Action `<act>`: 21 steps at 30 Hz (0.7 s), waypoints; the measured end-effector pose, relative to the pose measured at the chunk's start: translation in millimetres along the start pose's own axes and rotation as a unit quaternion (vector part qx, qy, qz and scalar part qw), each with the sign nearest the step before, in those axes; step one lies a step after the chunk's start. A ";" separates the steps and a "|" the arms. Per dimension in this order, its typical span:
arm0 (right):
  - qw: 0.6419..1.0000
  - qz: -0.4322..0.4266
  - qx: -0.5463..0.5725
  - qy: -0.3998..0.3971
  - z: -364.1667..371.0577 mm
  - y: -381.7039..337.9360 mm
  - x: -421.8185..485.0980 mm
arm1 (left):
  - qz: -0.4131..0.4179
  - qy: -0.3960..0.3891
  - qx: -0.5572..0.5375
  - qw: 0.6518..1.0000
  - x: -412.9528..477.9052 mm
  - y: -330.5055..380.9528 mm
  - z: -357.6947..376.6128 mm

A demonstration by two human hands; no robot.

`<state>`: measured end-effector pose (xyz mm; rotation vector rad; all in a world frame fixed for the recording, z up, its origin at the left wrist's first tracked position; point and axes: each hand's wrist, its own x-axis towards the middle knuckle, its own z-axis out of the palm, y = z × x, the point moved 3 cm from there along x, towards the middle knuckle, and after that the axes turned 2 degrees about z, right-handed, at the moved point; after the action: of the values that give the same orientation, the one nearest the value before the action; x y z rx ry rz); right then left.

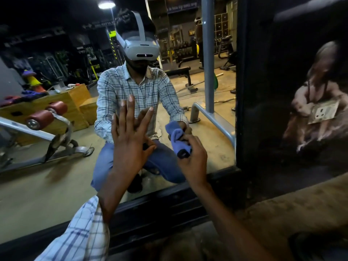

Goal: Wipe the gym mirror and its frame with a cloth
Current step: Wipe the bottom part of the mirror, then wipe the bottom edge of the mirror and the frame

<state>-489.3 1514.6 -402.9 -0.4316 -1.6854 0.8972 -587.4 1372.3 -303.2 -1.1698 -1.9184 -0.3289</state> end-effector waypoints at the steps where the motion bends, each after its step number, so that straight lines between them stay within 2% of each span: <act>1: 0.998 0.046 0.027 0.027 -3.0 0.7 -2.6 | 0.002 -0.003 -0.003 1.000 0.6 0.5 -0.9; 3: 0.987 0.121 0.095 0.041 -10.1 2.7 -7.5 | 0.000 -0.013 -0.001 1.000 -0.3 1.9 -1.9; 5: 0.979 0.141 0.139 0.037 -21.8 0.1 -15.2 | -0.012 -0.005 -0.027 1.000 -4.3 5.5 -4.1; 9: 0.951 0.236 0.192 0.053 -43.0 17.9 -53.6 | 0.011 -0.002 -0.200 0.980 -38.7 31.8 8.3; 14: 0.914 0.336 0.218 0.067 -59.6 42.4 -108.7 | -0.044 -0.088 -0.454 0.885 -110.6 78.9 43.4; 17: 0.910 0.340 0.232 0.049 -70.6 41.6 -136.0 | -0.047 -0.152 -0.522 0.838 -137.6 99.5 60.9; 21: 0.913 0.356 0.193 0.040 -84.4 43.3 -166.3 | -0.076 -0.218 -0.544 0.807 -168.0 113.5 70.5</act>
<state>-365.7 1457.0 -537.3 -0.8172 -1.2210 1.6820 -495.6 1372.7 -497.2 -1.9255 -2.2486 -1.5099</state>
